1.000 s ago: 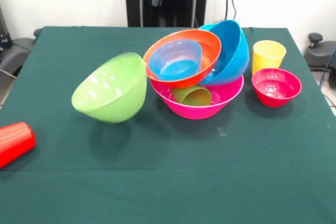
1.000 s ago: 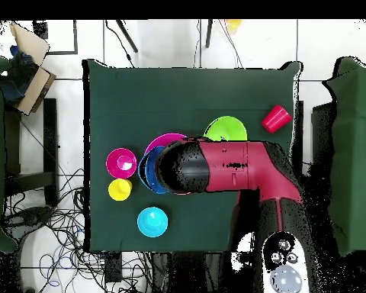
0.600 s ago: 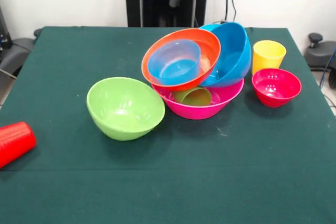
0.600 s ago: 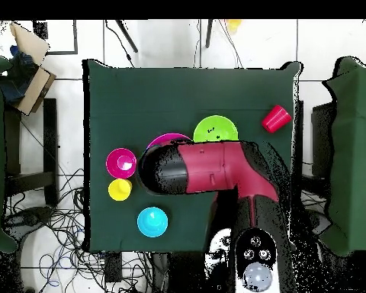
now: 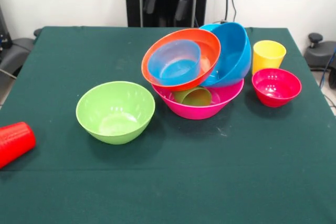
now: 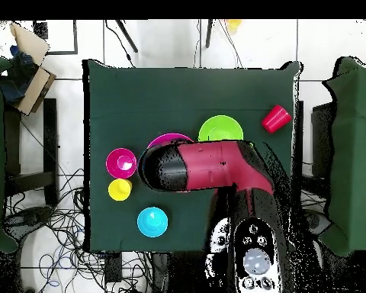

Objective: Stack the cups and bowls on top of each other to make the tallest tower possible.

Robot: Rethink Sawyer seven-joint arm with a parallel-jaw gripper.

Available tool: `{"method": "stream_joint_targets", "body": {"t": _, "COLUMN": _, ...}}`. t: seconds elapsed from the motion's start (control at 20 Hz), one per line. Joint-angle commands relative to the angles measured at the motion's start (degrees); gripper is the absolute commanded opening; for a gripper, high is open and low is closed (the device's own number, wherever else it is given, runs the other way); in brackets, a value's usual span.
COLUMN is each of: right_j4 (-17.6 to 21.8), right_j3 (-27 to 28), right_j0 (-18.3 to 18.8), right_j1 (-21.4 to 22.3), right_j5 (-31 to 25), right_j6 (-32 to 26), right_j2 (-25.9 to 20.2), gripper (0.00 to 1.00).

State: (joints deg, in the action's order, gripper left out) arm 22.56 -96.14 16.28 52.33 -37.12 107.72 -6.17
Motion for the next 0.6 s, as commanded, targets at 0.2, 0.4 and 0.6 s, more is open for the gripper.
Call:
{"method": "stream_joint_targets", "body": {"t": 0.2, "right_j4": -3.19, "right_j3": -5.3, "right_j0": 17.63, "right_j1": -6.24, "right_j5": 11.2, "right_j6": -12.61, "right_j2": -17.12, "gripper": 1.0}}
{"method": "stream_joint_targets", "body": {"t": 0.4, "right_j4": -3.2, "right_j3": -7.08, "right_j0": 26.08, "right_j1": -6.63, "right_j5": 9.49, "right_j6": -16.28, "right_j2": -24.03, "gripper": 1.0}}
{"method": "stream_joint_targets", "body": {"t": 0.6, "right_j4": -0.99, "right_j3": -6.99, "right_j0": 31.23, "right_j1": -7.58, "right_j5": 7.72, "right_j6": -17.38, "right_j2": -27.89, "gripper": 1.0}}
